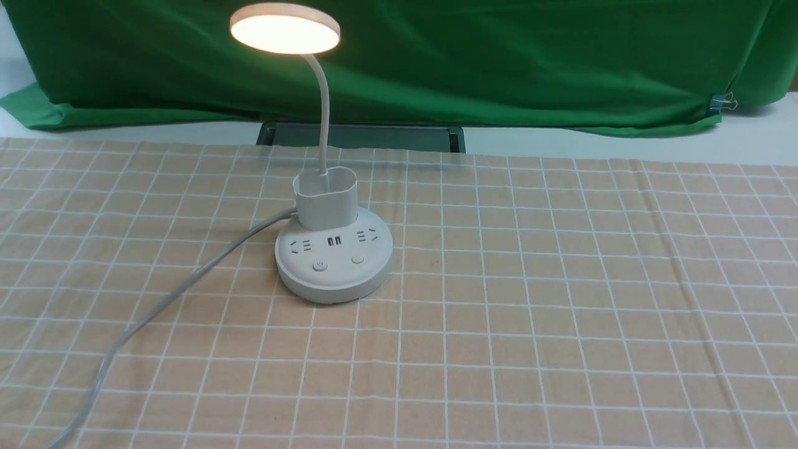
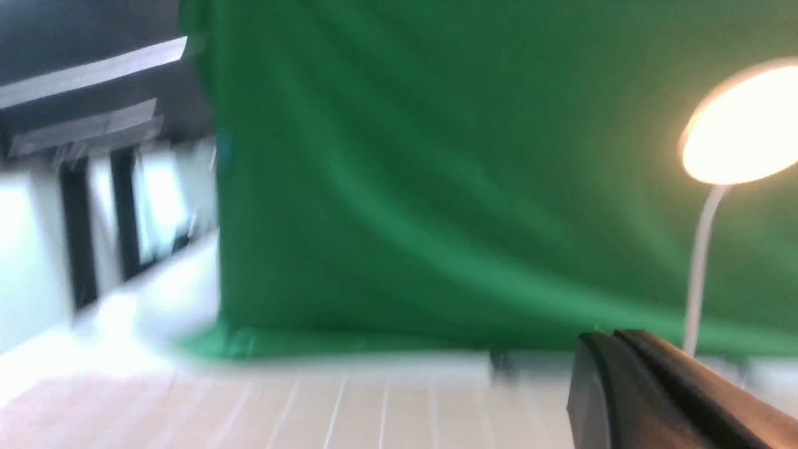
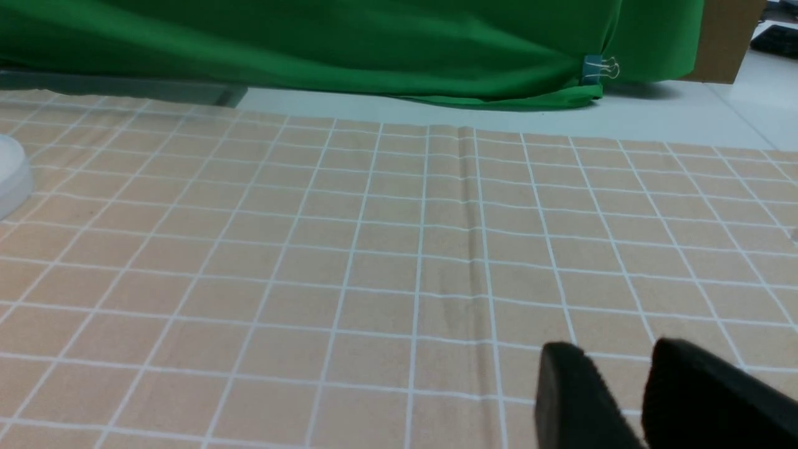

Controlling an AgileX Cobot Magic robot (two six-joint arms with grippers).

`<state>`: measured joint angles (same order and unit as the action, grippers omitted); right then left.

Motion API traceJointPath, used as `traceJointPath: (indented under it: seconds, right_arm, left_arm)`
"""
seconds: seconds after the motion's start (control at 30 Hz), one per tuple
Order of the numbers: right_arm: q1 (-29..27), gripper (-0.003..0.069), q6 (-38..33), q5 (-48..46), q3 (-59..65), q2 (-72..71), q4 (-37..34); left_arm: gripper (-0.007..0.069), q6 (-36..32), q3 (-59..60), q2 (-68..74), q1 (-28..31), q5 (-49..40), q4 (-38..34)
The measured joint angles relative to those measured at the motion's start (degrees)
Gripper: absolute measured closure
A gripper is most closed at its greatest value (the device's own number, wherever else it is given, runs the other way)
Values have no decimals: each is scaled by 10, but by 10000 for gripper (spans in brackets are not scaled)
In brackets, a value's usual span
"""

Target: Turn on the table lamp on the light coffee tablecloth with your hand.

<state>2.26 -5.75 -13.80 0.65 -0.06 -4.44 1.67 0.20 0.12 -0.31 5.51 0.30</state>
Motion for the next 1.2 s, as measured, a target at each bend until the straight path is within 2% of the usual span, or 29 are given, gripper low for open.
traceJointPath:
  seconds: [0.17,0.27,1.2]
  right_arm:
    - [0,418,0,0,0,0,0]
    - [0,418,1,0,0,0,0]
    - [0,418,0,0,0,0,0]
  left_arm:
    - [624,13,0,-1,-22,-132,-21]
    - [624,12,1,-1,-36,-178,-32]
    - [624,-3,1,-2,-39,-186,-35]
